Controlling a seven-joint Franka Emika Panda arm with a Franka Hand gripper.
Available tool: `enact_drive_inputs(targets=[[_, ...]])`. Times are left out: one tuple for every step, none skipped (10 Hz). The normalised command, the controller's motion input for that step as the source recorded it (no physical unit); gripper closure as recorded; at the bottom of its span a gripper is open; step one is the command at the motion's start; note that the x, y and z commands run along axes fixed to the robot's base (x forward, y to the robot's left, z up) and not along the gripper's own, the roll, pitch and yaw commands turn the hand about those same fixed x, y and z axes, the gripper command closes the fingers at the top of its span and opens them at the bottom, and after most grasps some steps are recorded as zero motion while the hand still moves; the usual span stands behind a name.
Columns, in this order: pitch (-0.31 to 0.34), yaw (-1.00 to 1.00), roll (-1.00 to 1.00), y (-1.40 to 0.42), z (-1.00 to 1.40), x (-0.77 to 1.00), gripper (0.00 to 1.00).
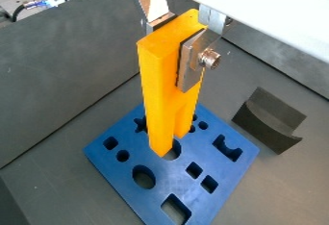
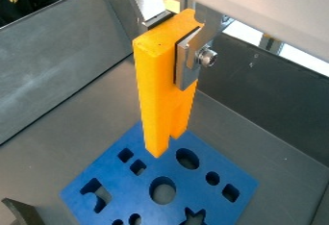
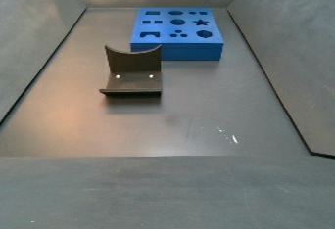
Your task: Insert the double-square object.
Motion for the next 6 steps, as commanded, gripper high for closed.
enact_drive_inputs(targets=[[0.000,-0.19,0.00,0.07,-0.17,0.10,1.00],[0.000,-0.63,0.00,0.37,-0.40,0.39,1.00],[0.000,-0.80,0.05,0.15,-0.42,0.39,1.00],[0.000,-0.81,0.03,0.14,-0.40,0.39,1.00],[0.000,-0.91,0.02,0.09,-0.38,0.27,1.00],[0.000,-0.96,0.02,0.07,-0.39,0.17,1.00]])
